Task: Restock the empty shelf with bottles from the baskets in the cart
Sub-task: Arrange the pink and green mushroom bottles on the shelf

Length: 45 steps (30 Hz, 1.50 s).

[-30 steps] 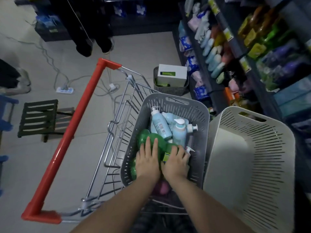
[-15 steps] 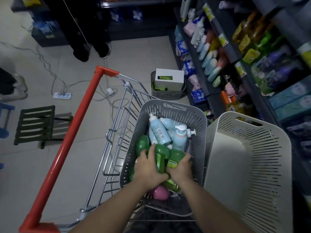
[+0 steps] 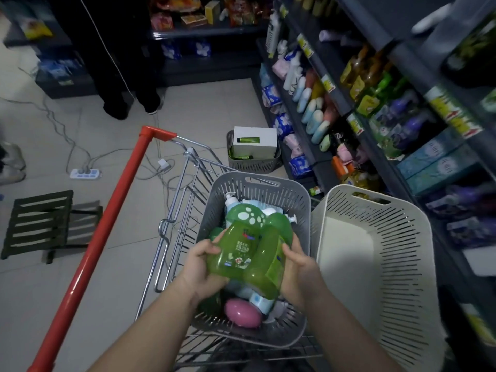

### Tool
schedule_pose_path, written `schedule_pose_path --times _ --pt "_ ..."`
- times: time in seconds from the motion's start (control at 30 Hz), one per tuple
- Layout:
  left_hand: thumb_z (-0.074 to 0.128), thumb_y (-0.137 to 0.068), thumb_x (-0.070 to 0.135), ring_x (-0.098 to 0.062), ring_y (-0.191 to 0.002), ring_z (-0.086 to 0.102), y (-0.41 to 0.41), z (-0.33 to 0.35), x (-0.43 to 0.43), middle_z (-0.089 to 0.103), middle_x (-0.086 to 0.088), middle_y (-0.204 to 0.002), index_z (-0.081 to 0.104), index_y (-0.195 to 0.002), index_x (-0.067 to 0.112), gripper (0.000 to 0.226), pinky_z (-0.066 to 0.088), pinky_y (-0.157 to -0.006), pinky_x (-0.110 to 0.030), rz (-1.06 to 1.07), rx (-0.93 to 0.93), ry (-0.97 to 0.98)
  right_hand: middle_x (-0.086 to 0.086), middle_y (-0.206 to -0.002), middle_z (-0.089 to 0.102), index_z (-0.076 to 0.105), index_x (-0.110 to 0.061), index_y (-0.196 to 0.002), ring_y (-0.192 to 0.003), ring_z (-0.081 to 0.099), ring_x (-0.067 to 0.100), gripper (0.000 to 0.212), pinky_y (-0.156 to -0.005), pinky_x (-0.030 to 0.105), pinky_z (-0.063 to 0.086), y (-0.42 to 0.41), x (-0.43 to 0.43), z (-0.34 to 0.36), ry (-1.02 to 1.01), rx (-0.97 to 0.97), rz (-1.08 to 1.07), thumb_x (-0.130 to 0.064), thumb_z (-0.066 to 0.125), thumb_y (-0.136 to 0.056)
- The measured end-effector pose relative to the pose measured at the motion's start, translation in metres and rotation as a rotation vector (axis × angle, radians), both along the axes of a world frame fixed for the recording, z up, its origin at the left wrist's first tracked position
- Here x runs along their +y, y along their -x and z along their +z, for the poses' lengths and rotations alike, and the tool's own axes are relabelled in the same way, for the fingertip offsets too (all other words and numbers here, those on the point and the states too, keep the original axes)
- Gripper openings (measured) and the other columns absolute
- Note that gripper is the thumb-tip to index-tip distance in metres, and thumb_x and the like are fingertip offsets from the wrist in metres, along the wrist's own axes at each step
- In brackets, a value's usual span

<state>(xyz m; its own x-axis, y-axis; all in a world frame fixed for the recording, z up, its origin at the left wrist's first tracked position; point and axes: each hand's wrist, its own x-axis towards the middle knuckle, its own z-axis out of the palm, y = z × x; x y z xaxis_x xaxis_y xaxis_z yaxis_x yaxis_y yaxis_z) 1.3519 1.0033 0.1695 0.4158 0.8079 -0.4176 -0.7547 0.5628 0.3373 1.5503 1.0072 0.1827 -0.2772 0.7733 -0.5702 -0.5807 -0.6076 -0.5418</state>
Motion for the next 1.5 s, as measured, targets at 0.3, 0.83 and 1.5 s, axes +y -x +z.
schedule_pose_path --times 0.3,0.83,1.5 --pt "0.081 -0.063 0.026 -0.040 -0.104 0.065 -0.019 0.028 -0.002 0.065 -0.028 -0.116 0.063 -0.122 -0.002 0.068 0.053 -0.089 -0.050 -0.070 -0.003 -0.093 0.008 -0.073 0.061 0.069 -0.006 -0.096 -0.061 0.063 0.018 0.066 -0.058 0.031 0.055 -0.009 -0.012 0.016 0.085 0.088 0.118 -0.047 0.090 -0.048" --pt "0.079 -0.047 0.014 -0.034 -0.082 0.069 -0.044 0.052 0.009 0.070 -0.020 -0.096 0.059 -0.120 0.001 0.077 0.057 -0.072 -0.046 -0.283 0.282 -0.075 0.020 -0.100 0.072 0.075 -0.001 -0.102 -0.086 0.072 0.032 0.067 -0.082 0.048 0.058 -0.079 -0.044 0.050 -0.059 0.076 -0.102 -0.029 0.098 -0.045" --pt "0.066 -0.067 0.023 -0.032 -0.075 0.068 -0.285 0.143 -0.087 0.069 -0.017 -0.092 0.062 -0.115 0.005 0.052 0.057 -0.068 -0.039 -0.604 0.379 -0.374 0.024 -0.090 0.072 0.066 0.002 -0.113 -0.071 0.072 0.035 0.070 -0.064 0.046 0.059 -0.282 -0.226 0.133 -0.076 -0.457 -0.585 -0.029 0.088 -0.054"
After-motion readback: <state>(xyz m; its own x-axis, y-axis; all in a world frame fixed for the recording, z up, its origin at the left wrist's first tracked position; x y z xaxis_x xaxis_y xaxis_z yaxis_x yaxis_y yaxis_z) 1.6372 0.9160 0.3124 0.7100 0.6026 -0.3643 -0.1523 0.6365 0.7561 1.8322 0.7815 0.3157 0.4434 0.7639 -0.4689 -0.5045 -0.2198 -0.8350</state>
